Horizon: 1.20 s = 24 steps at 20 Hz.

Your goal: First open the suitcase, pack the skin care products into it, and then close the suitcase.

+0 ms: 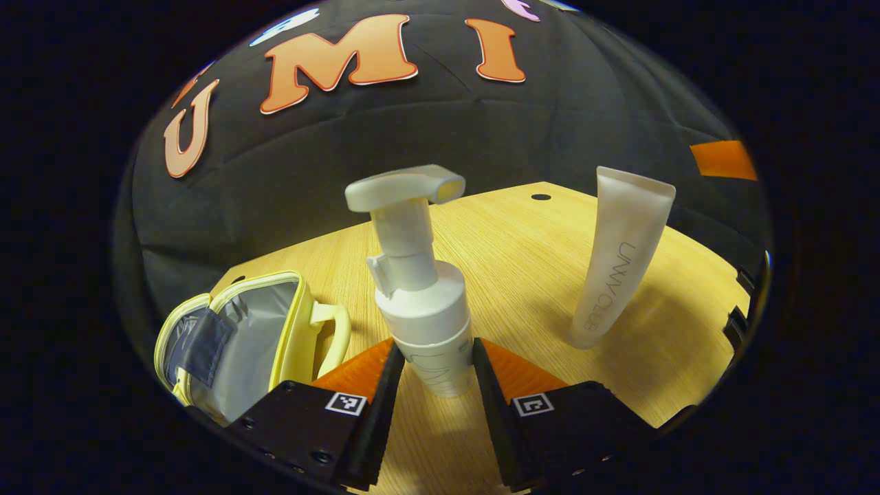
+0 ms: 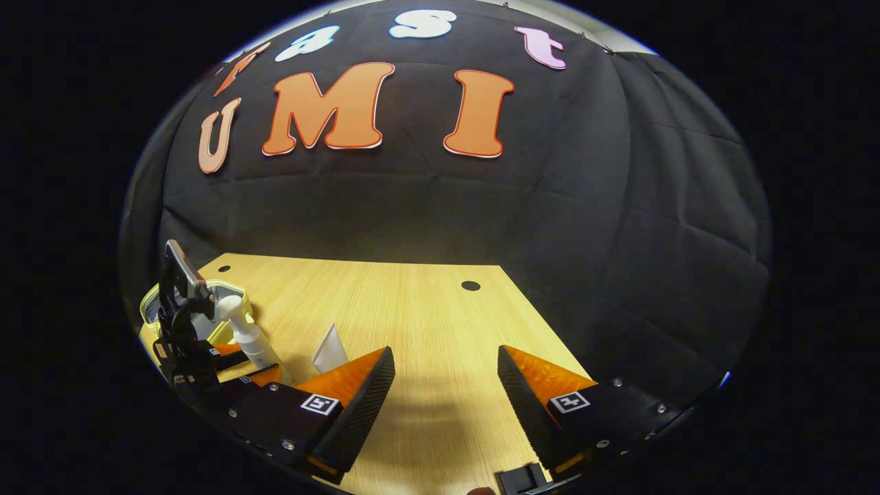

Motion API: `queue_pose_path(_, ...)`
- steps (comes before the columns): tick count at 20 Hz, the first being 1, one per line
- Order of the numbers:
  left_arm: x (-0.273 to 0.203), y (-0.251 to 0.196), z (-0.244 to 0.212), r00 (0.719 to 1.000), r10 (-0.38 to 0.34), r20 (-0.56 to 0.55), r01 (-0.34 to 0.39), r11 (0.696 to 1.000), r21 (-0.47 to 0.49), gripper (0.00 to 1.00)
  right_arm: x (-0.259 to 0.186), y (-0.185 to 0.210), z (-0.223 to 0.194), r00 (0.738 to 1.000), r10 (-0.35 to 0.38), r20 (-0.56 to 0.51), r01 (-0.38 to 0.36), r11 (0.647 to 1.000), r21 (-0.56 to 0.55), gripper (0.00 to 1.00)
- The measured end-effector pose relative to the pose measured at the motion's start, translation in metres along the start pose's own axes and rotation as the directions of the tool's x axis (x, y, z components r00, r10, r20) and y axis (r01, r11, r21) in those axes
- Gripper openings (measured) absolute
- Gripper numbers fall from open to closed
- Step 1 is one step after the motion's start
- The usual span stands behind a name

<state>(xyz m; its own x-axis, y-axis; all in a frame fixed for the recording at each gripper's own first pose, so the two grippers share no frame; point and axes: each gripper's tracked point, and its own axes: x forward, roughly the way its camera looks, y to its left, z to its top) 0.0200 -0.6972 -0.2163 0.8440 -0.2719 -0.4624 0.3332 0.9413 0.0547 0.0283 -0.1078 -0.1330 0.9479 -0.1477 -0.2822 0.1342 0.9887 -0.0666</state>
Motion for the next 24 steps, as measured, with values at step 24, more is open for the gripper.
queue_pose_path(24,-0.155,0.143,0.088,1.0,-0.003,0.0,0.003,0.997,-0.075,0.6,0.039,0.113,-0.082,0.964,0.151,-0.217,-0.158,0.987,-0.015,0.96)
